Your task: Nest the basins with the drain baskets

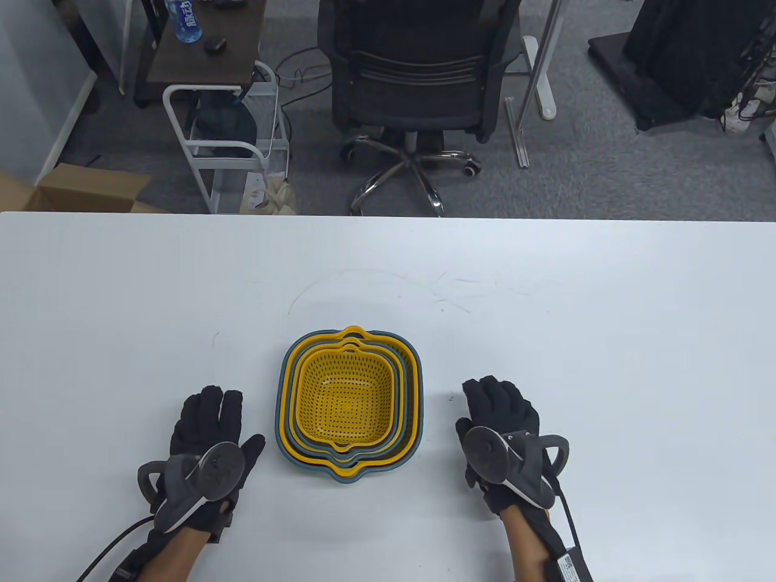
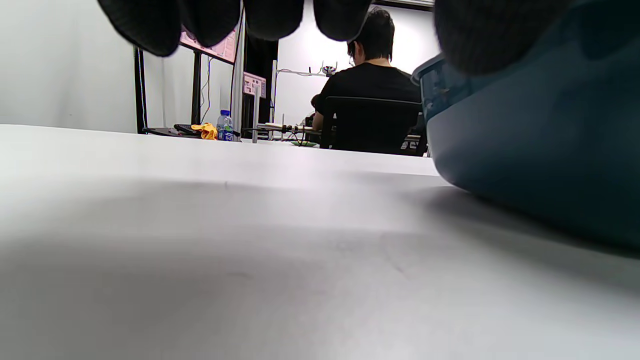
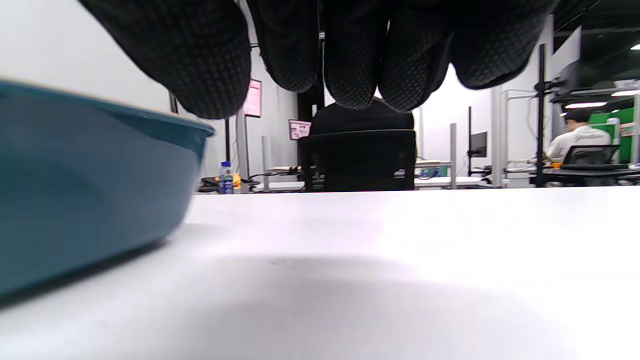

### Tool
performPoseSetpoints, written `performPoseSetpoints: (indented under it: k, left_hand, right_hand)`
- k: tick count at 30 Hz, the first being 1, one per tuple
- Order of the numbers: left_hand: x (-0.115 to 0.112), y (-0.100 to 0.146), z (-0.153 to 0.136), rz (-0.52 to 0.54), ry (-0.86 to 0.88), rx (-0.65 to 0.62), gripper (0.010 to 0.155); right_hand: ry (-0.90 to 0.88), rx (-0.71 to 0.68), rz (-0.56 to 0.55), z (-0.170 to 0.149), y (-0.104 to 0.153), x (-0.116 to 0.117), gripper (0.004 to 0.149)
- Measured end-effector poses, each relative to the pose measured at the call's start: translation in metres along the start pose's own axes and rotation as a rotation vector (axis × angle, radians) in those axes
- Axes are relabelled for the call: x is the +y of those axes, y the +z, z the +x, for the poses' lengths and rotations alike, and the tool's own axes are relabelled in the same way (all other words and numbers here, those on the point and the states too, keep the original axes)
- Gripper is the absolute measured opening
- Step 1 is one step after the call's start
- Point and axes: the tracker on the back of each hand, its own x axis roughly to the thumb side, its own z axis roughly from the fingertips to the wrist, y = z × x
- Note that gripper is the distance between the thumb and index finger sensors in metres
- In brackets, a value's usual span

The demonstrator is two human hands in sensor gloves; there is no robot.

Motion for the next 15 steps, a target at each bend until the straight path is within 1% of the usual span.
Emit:
performPoseSetpoints:
  k: [3,10,15]
  left_hand:
    - [-0.0027,-0.0013,-0.0023,-0.017,-0.009,0.009,0.085]
    - [-0.0046,-0.0038,-0.0082,-0.030,-0.012,0.033,0.085]
    - [-0.0045,-0.0053,-0.0073,-0.033,-0.012,0.032,0.085]
  right_hand:
    - [-0.021,0.012,0.022,-0.0054,0.0027,0.0072,0.067]
    - [-0.056,-0.013,-0.014,-0.0029,0.0064,0.0021,0.066]
    - [-0.048,-0.033,-0.014,0.0011,0.0069,0.0015,0.066]
